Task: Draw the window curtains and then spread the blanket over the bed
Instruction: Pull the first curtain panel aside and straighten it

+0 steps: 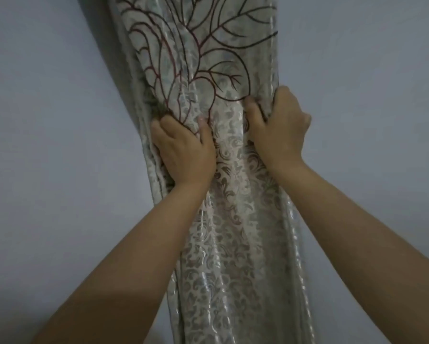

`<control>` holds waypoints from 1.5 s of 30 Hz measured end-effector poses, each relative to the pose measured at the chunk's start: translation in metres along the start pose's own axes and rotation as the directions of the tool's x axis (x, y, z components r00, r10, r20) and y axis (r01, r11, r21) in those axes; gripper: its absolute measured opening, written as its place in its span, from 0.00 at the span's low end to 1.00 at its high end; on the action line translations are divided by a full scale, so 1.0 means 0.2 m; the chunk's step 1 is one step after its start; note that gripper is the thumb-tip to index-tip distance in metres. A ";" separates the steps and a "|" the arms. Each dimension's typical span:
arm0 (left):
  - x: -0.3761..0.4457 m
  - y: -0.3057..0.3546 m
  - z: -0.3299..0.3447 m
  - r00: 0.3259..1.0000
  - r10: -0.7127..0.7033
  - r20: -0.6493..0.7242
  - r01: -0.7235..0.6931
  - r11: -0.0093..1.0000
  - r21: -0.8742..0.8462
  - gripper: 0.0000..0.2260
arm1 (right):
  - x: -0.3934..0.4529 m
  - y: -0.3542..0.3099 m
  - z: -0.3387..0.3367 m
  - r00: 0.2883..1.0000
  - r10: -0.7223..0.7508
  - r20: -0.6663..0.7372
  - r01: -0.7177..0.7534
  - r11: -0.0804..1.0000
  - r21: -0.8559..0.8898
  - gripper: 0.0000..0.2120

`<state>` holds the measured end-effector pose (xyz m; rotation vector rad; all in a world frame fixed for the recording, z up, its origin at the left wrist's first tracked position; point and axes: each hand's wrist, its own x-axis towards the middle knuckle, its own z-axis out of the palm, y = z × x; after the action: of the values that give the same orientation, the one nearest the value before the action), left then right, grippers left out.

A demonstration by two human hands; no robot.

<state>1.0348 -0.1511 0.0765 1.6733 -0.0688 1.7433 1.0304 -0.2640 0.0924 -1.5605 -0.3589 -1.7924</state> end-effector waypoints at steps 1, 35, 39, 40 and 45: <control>0.01 -0.01 0.02 0.999 0.037 0.005 -0.037 0.998 0.042 0.20 | 0.05 -0.01 0.02 0.998 -0.062 0.002 0.062 0.997 -0.050 0.13; 0.02 -0.23 -0.09 0.681 0.258 0.685 -0.732 0.245 0.636 0.20 | -0.07 0.20 0.18 0.978 -0.032 0.204 0.083 0.966 -0.246 0.11; 0.01 -0.15 -0.46 0.517 0.232 0.824 -0.843 -0.028 0.537 0.09 | -0.21 0.05 0.06 0.973 -0.180 0.146 0.220 0.916 -0.334 0.17; 0.01 -0.11 -0.55 0.494 0.203 0.845 -0.858 -0.039 0.511 0.10 | -0.25 -0.01 0.03 0.954 -0.279 0.106 0.299 0.884 -0.359 0.17; -0.05 0.03 -1.12 0.541 0.136 0.830 -0.841 0.072 0.536 0.07 | -0.48 -0.29 -0.13 0.749 -0.634 0.194 0.653 0.755 -0.057 0.13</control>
<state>0.8384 -0.0497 0.0339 3.5640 0.0945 1.6934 0.9721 -0.2077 0.0093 -1.8152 -0.9940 -2.2323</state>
